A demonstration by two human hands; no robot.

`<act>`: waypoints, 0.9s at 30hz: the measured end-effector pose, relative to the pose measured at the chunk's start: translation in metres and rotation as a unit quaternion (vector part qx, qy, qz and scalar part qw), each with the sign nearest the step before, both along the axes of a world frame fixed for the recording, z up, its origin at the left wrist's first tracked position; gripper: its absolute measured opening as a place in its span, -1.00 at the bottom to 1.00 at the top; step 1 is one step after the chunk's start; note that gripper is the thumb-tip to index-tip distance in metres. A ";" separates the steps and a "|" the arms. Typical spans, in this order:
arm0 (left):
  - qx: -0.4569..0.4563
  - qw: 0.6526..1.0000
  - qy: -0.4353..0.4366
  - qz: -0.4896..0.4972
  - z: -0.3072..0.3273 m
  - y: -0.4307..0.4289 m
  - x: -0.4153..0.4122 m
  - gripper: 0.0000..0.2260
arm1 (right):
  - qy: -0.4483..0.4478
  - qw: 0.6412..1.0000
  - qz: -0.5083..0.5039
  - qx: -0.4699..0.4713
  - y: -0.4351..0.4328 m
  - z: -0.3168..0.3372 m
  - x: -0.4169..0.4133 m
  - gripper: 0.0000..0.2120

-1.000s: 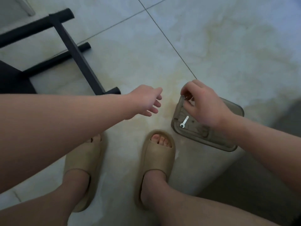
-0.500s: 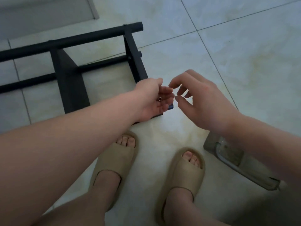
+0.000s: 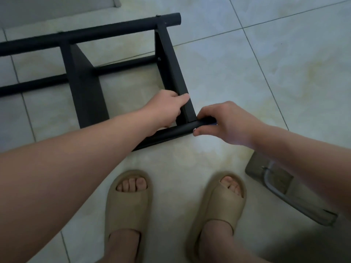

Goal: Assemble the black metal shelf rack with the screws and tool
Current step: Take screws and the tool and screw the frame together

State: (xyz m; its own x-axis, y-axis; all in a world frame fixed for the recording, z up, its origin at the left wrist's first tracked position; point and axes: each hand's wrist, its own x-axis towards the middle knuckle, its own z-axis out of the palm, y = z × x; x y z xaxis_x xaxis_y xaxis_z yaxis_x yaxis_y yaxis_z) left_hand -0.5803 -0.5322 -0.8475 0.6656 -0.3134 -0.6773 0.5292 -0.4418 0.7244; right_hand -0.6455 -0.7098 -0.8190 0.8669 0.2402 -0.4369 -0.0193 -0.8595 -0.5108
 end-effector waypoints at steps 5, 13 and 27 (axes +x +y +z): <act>-0.018 0.996 0.017 -0.082 -0.007 0.012 -0.009 -0.68 | 0.030 0.999 -0.007 0.008 0.006 0.002 -0.024 -0.72; -0.035 0.985 0.032 -0.163 -0.010 0.026 -0.043 -0.69 | 0.095 0.994 -0.028 -0.038 0.021 -0.001 -0.071 -0.53; -0.128 0.969 0.177 -0.116 -0.026 0.050 -0.031 -0.78 | -0.090 0.914 0.321 -0.229 0.017 -0.012 -0.004 0.42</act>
